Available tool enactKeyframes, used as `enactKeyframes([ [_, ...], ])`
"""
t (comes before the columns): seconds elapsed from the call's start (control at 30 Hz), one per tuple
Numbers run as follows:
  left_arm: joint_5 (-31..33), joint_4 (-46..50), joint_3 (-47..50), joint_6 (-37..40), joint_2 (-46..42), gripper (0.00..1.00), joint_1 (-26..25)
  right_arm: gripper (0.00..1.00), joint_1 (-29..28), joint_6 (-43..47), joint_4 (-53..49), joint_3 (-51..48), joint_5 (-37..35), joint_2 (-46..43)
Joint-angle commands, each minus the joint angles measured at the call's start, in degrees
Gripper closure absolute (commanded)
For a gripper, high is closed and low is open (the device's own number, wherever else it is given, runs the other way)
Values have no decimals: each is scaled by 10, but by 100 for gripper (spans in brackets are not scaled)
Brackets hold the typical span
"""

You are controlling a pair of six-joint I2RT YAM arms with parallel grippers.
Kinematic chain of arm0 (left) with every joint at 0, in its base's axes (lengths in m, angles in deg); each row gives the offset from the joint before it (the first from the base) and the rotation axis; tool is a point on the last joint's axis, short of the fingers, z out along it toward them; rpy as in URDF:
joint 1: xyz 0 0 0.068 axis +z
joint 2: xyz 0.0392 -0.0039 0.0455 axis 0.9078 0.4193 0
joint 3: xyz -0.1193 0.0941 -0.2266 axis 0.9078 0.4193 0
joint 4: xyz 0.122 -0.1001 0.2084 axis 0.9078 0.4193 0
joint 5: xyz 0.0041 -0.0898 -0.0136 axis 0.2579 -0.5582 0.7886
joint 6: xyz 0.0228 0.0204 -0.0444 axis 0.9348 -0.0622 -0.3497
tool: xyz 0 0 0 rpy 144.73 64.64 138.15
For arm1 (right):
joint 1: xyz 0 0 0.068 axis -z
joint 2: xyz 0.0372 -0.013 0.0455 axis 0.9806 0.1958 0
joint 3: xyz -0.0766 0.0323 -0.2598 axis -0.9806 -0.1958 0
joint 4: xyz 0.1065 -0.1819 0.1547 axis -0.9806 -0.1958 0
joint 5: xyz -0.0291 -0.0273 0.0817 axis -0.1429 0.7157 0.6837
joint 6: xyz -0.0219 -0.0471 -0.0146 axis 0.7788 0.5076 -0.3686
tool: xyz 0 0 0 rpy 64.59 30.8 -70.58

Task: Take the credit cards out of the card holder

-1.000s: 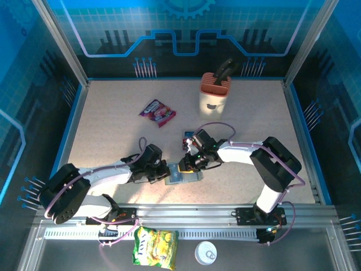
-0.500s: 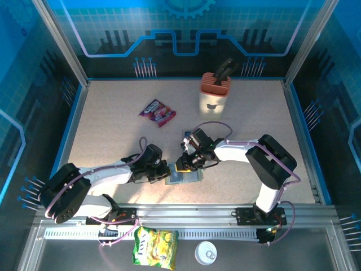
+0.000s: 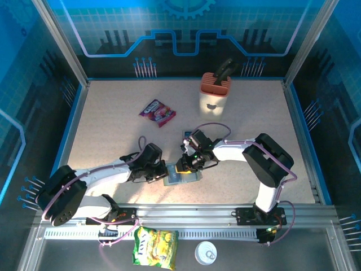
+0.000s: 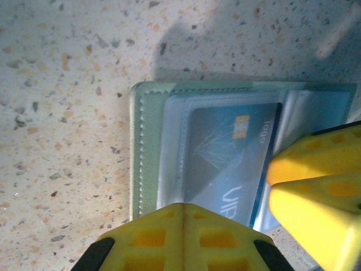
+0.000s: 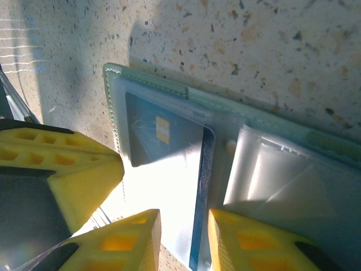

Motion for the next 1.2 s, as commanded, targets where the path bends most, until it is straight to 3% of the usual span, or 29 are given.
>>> enactKeyframes([
  [0.0,8,26,-19,24,12,96,4,71,-10,1,-1,4,0,4],
  [0.43,7,12,0,14,26,100,5,71,-10,-2,-8,2,-6,-37],
  [0.87,7,12,1,13,19,100,4,73,-18,-11,26,-5,20,2],
  [1.17,7,16,-2,13,19,100,4,73,-19,4,-8,8,1,15],
])
